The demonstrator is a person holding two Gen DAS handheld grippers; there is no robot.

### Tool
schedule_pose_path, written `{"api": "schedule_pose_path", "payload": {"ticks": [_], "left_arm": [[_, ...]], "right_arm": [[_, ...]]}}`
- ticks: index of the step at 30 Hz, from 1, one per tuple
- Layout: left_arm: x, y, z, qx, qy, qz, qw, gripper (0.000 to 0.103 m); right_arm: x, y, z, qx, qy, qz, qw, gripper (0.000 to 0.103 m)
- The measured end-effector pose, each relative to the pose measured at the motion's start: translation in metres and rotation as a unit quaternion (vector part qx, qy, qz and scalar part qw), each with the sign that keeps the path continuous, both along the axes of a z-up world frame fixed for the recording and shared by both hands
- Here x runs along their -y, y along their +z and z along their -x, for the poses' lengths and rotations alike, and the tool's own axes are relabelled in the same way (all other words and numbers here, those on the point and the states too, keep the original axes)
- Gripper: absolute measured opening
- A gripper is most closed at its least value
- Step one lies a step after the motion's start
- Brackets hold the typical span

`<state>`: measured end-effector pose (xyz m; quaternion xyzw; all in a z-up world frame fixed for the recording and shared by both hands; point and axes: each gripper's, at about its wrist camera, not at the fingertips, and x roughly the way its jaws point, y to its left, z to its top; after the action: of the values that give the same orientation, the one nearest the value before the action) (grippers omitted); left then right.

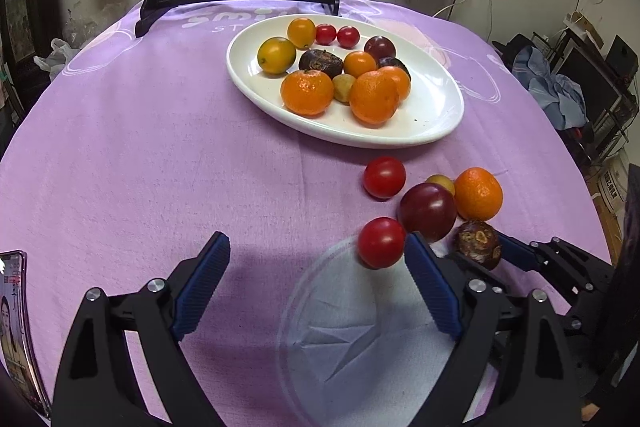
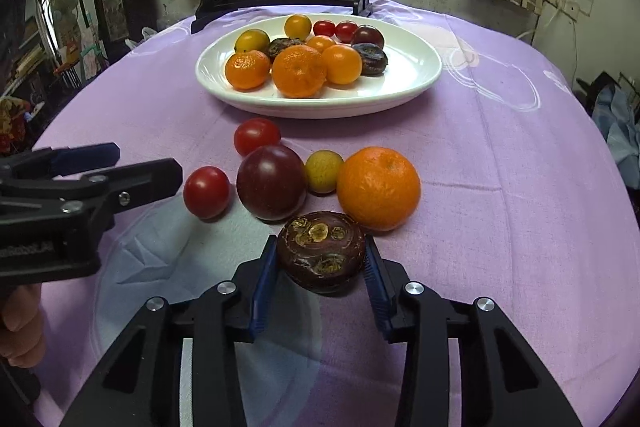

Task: Organize fruits
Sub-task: 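Grasp another dark brown fruit with the right gripper while the left grasps a red tomato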

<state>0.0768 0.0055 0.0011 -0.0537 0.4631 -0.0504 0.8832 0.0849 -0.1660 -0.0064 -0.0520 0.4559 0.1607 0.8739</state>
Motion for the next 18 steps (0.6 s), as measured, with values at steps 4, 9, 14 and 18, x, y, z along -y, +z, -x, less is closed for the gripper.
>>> {"api": "schedule_pose_path", "payload": {"ticks": [4,9,14,18], "left_arm": [[0.009,-0.003,0.003,0.001,-0.013,-0.011,0.9999,0.087],[0.024,-0.013,0.007,-0.002,-0.029,-0.039,0.9988,0.087],[0.032,-0.019,0.003,-0.004,-0.037,-0.053,0.9979,0.079],[0.04,-0.026,-0.009,-0.017,-0.043,-0.062,0.997,0.063]], "right_arm": [[0.02,0.01,0.013,0.01,-0.016,-0.031,0.999,0.042],[0.05,0.01,0.019,0.006,-0.052,-0.053,0.997,0.042],[0.057,0.01,0.02,0.006,-0.056,-0.071,0.996,0.042],[0.055,0.012,0.023,0.012,-0.047,-0.072,0.996,0.042]]}}
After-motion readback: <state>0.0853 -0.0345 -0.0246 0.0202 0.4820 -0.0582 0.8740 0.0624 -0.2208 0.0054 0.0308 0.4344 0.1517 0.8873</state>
